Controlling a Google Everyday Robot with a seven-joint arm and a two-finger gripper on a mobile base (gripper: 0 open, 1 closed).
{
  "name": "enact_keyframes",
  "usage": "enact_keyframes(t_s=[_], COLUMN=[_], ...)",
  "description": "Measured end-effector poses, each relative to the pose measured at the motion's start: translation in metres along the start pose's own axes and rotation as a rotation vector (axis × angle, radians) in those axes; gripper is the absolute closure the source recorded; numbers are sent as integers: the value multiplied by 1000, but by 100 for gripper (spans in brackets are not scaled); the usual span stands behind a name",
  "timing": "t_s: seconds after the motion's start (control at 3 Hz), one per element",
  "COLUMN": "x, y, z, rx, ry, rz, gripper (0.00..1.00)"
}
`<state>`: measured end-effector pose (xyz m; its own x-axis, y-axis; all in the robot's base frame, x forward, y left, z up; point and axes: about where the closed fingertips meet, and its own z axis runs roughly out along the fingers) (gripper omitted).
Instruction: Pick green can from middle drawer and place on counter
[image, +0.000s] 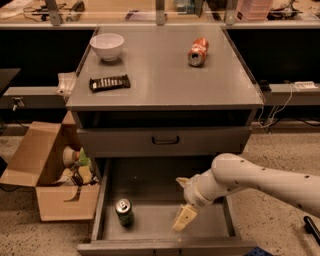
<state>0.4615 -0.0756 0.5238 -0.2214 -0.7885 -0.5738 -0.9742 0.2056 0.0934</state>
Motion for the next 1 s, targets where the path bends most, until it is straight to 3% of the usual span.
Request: enact_keyframes(t_s=[0.67, 1.0], x=[-78, -78], y=[-10, -10], z=[85, 85], rx=[-23, -23], ry=[-216, -216], rz=[-165, -165], gripper=[0, 0])
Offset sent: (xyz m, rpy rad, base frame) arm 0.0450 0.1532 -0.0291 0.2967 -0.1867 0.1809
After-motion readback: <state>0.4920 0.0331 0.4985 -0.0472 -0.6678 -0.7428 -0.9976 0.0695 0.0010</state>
